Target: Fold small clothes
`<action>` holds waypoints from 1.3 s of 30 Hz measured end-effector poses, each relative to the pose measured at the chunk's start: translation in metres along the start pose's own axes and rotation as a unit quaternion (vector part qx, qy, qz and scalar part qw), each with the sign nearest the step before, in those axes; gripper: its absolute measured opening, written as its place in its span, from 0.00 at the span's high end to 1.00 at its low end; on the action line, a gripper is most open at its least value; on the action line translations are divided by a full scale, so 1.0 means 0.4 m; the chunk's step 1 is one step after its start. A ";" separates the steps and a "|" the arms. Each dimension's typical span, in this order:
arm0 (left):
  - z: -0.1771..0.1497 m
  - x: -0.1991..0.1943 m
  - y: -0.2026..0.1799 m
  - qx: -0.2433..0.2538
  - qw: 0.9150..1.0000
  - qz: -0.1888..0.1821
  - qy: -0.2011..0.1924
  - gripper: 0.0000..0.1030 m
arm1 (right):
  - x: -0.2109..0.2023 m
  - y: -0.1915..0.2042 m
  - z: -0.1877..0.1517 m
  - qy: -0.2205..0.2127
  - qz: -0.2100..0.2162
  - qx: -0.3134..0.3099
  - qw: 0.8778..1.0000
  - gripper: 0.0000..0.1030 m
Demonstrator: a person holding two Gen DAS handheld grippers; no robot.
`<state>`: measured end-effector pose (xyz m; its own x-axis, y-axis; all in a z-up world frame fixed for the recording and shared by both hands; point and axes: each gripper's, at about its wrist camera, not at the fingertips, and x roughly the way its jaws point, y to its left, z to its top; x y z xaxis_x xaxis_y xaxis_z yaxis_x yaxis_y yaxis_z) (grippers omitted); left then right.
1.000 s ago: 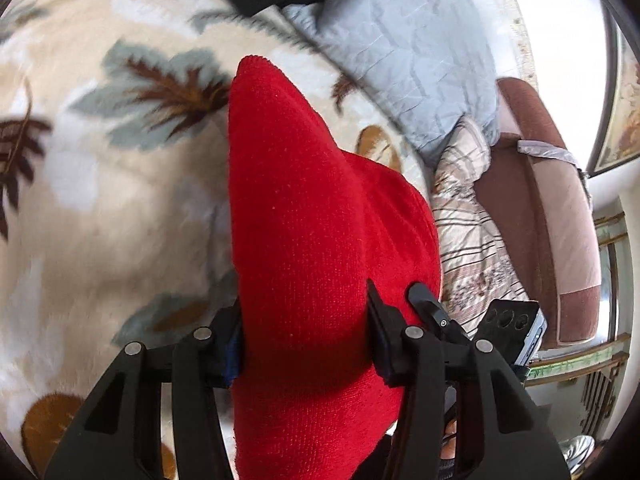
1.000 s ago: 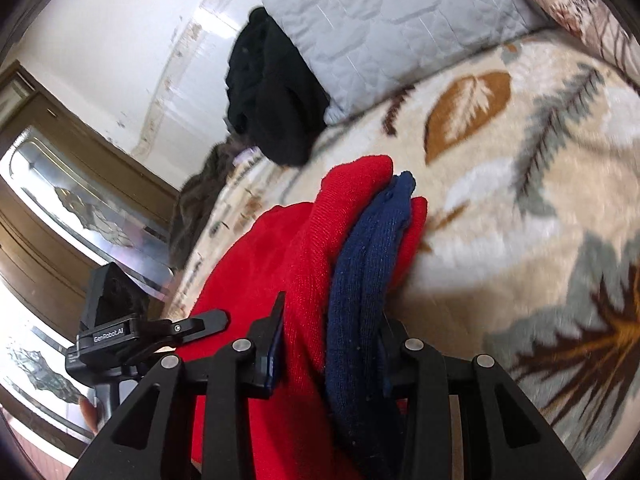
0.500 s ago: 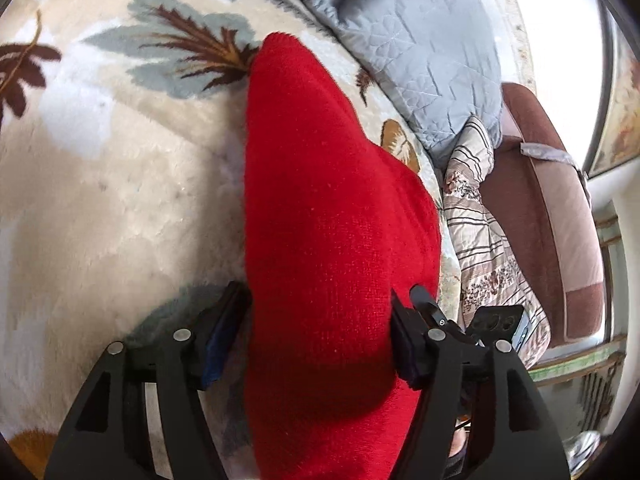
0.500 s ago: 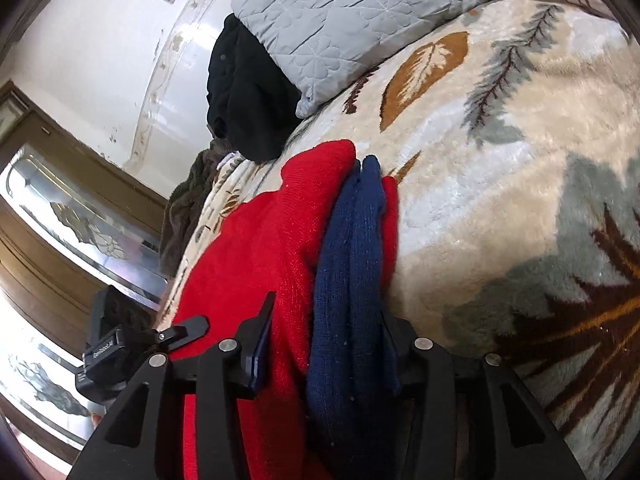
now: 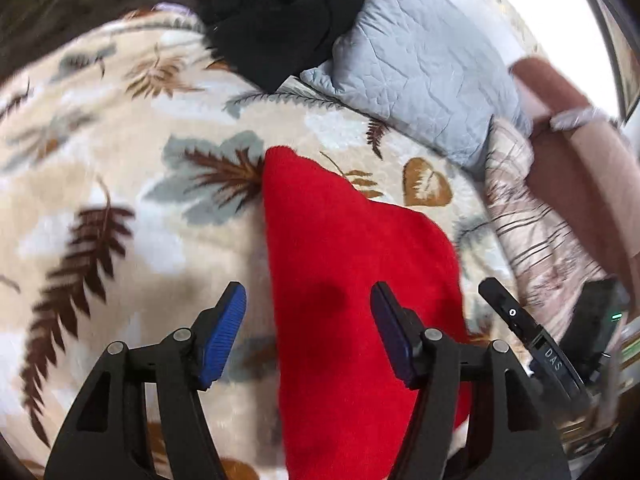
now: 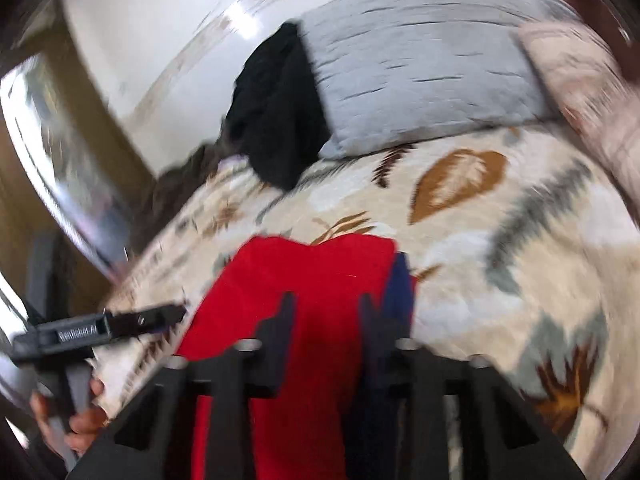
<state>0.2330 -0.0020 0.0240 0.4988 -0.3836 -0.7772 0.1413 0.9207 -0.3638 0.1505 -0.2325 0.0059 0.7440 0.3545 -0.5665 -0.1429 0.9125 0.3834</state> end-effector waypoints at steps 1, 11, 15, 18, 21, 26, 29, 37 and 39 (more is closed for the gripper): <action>0.006 0.016 -0.009 0.007 1.000 0.008 0.002 0.38 | 0.020 0.009 0.004 0.007 -0.006 -0.012 1.000 0.82; -0.009 0.146 0.023 -0.009 0.999 0.030 0.036 0.23 | 0.119 -0.063 -0.018 0.052 -0.055 0.007 0.997 0.95; -0.006 0.113 0.042 -0.024 0.999 0.017 0.037 0.24 | 0.079 -0.045 -0.011 0.045 -0.048 0.009 0.998 0.89; -0.024 0.054 0.024 0.006 0.999 0.029 0.022 0.24 | 0.010 -0.016 -0.031 0.034 -0.010 0.001 0.999 0.86; -0.066 -0.005 0.002 0.050 0.998 0.039 0.006 0.24 | -0.033 0.009 -0.076 0.035 0.012 -0.009 0.999 0.86; -0.159 -0.013 -0.010 0.085 0.994 0.062 -0.004 0.22 | -0.035 -0.007 -0.164 0.051 -0.013 -0.002 0.999 0.81; -0.168 -0.001 -0.015 0.088 0.993 0.074 -0.005 0.19 | -0.052 -0.001 -0.170 0.045 -0.021 0.010 0.999 0.80; -0.232 -0.060 -0.014 0.099 0.992 0.081 -0.003 0.20 | -0.144 0.051 -0.247 0.046 -0.042 -0.010 0.998 0.74; -0.261 -0.061 -0.014 0.100 0.991 0.085 -0.002 0.20 | -0.146 0.043 -0.261 0.049 -0.062 -0.007 0.997 0.65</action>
<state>0.1308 -0.0053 -0.0084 0.5339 -0.2221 -0.8159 0.2223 0.9678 -0.1181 0.0365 -0.2162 -0.0305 0.6896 0.2555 -0.6776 -0.0628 0.9532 0.2956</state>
